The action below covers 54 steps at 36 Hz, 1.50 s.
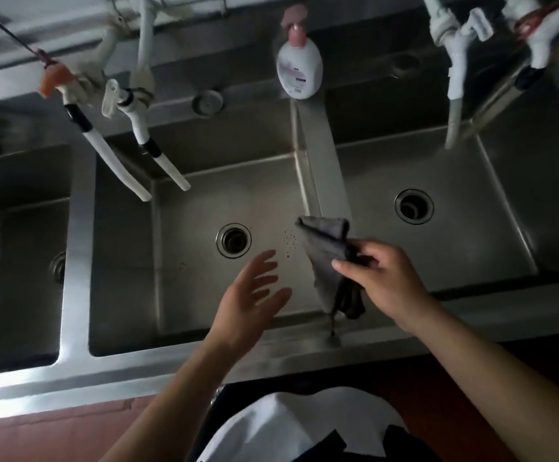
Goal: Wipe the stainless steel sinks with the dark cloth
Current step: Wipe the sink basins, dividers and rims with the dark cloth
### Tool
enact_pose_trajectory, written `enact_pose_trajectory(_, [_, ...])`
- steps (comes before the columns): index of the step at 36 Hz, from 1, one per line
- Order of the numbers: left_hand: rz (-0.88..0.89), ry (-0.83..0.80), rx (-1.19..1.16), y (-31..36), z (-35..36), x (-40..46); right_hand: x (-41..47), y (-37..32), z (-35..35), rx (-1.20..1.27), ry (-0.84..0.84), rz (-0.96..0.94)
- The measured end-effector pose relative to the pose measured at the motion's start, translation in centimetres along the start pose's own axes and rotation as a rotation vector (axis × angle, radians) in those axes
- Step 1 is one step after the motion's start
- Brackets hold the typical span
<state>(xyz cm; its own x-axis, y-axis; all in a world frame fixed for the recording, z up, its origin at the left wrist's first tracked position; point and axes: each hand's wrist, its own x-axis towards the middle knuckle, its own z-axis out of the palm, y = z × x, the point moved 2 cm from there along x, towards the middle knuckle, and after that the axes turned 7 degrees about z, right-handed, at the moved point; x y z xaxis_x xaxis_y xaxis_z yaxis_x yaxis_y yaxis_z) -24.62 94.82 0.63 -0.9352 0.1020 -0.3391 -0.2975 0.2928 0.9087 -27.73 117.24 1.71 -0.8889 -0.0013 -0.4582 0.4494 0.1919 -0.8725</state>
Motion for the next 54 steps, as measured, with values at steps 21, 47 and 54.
enact_pose_trajectory(21, [-0.400, 0.282, -0.264, -10.4, -2.6, 13.7, 15.7, -1.1, 8.4, -0.577, -0.062, -0.056])
enact_pose_trajectory(47, [-0.262, -0.064, 1.007, -27.0, -1.4, 33.6, 26.5, 2.4, 6.0, -1.248, 0.278, -0.155])
enact_pose_trajectory(54, [0.281, -0.332, 1.151, -29.1, 1.0, 29.2, 26.4, 2.3, 6.1, -1.257, 0.294, -0.205])
